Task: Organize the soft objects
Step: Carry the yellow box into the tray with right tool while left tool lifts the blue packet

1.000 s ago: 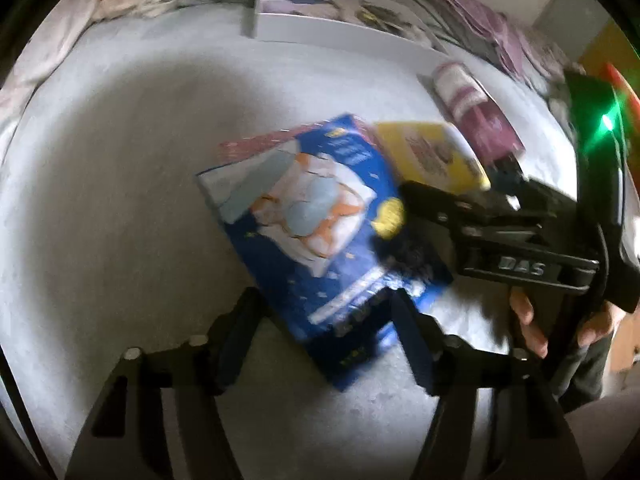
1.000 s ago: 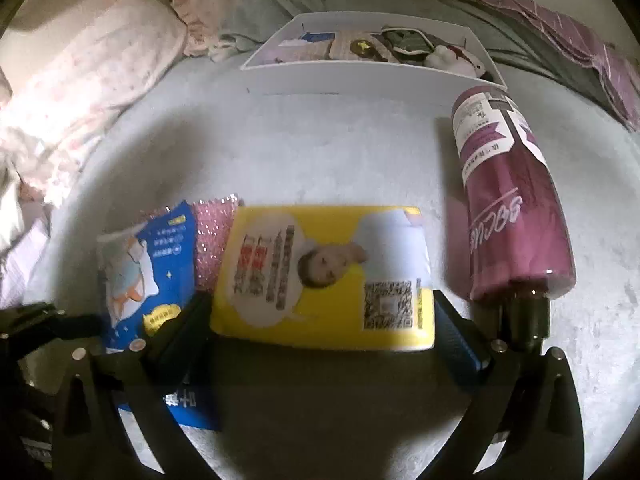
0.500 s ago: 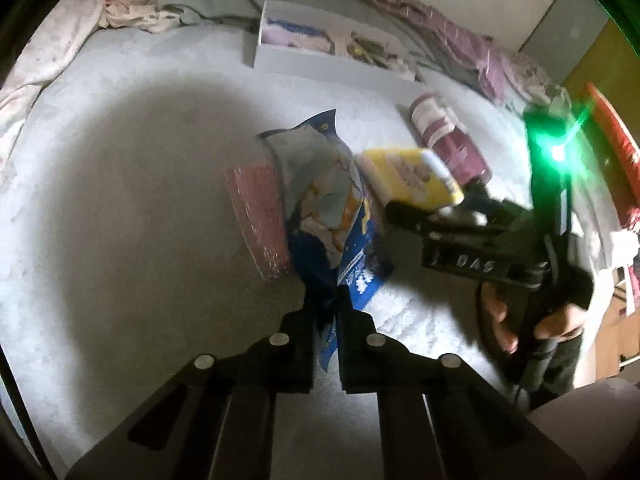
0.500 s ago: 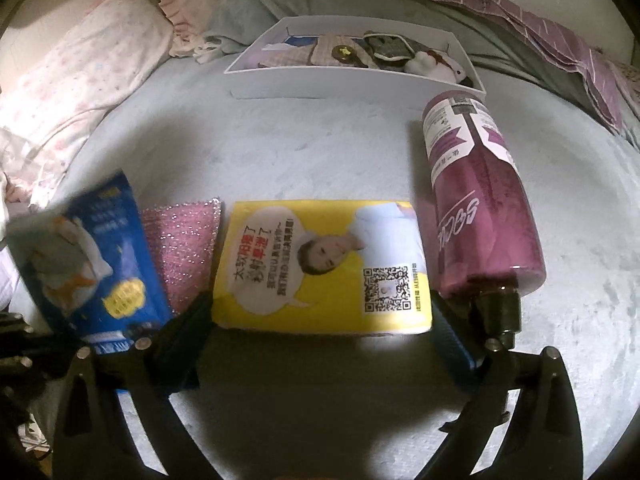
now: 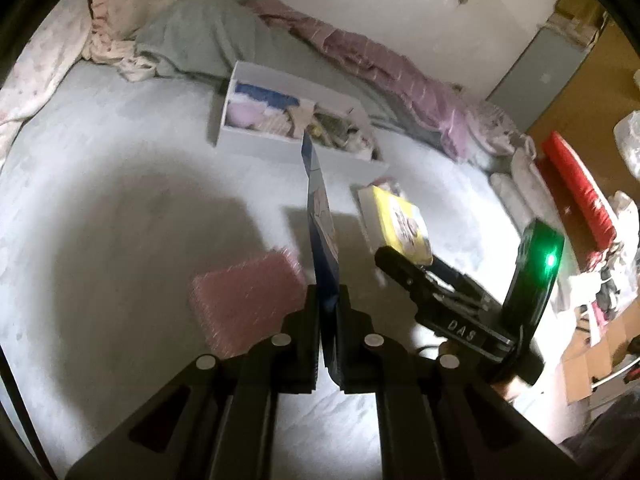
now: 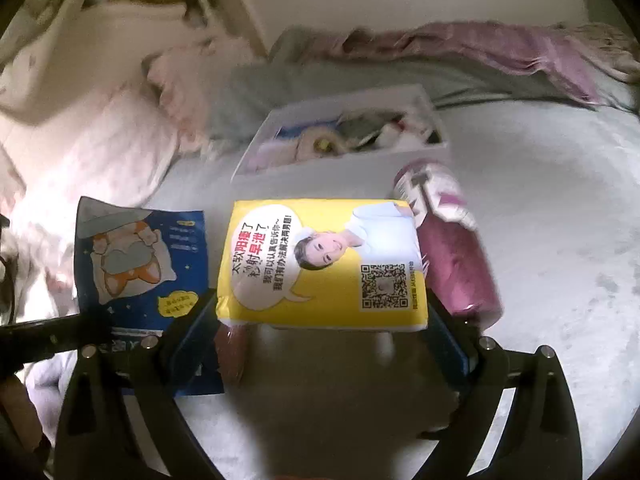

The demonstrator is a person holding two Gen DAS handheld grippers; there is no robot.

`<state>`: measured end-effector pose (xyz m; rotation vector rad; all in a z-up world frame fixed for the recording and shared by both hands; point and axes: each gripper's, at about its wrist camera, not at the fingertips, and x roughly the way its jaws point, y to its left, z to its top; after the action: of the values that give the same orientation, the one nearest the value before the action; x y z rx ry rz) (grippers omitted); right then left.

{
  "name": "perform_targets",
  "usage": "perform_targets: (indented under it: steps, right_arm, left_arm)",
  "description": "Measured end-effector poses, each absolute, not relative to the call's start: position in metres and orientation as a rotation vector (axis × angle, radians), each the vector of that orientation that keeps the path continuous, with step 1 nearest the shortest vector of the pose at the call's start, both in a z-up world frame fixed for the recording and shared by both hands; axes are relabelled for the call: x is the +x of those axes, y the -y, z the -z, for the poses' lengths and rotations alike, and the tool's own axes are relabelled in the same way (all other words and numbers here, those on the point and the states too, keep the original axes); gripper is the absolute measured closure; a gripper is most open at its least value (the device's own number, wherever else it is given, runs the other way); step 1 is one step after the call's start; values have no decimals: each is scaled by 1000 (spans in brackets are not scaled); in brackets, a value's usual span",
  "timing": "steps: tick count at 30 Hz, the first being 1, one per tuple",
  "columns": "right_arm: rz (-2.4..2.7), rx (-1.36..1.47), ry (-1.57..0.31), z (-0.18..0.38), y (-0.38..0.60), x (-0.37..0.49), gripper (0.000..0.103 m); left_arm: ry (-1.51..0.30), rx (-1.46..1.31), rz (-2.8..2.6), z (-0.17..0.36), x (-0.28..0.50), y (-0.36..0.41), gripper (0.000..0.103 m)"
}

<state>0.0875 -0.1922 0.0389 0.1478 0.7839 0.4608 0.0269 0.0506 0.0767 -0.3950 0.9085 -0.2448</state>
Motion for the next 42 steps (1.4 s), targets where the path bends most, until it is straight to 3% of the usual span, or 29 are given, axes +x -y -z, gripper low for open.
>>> perform_targets:
  steps: [12,25,35,42]
  right_arm:
    - [-313,153,-738,-43,220,100,8]
    - [-346,220,-941,-77,237,185,8]
    - [-359,293,-904,-95,225,248,8]
    - [-394,288,-928,-92,198,283,8]
  left_arm:
    - [-890,-458,378,-90,122,-30,98]
    - [-898,-480,366,-111,210,-13,98]
    - [-744,-579,321,-130,262,-39,98]
    - [-717,-674,249,-94,280,-89,98]
